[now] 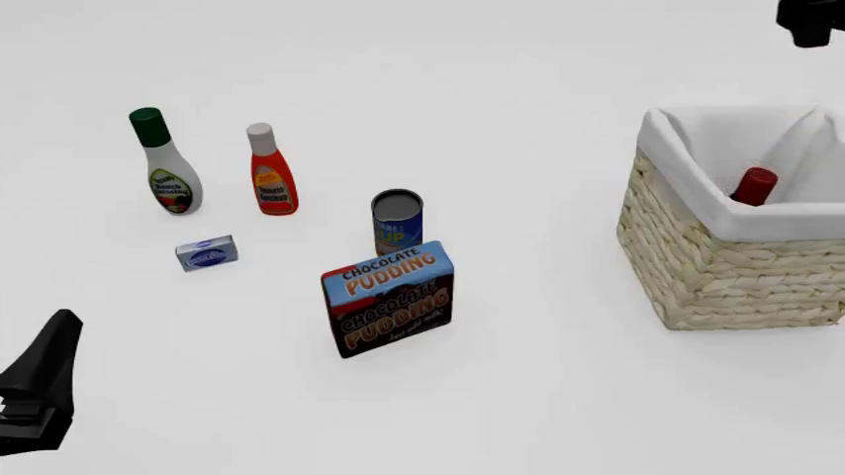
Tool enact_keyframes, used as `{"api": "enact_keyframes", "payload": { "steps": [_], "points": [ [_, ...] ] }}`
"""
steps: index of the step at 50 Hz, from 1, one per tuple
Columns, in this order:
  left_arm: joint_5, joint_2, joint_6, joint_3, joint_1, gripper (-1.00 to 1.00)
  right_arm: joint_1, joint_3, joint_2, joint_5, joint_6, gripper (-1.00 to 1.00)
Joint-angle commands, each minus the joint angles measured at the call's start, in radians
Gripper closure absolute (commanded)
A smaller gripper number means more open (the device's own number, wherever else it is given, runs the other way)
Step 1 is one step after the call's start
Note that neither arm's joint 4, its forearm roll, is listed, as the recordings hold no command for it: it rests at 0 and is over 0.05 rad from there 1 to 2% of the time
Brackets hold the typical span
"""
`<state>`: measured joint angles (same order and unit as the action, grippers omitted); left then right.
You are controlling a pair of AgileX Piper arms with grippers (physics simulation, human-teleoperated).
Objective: Pick the bbq sauce and place it in the basket.
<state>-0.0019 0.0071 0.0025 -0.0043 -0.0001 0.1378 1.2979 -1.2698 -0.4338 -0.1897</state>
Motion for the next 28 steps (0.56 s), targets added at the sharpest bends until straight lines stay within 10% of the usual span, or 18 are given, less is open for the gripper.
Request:
{"api": "enact_keyframes", "payload": {
  "steps": [1, 28],
  "points": [
    [0.000, 0.000, 0.000, 0.000, 0.000, -1.00, -0.011, 0.047, 0.052, -0.033, 0.028, -1.00],
    [0.000, 0.000, 0.000, 0.000, 0.000, -1.00, 0.013, -0.017, 0.232, 0.011, 0.124, -1.00]
  ]
}}
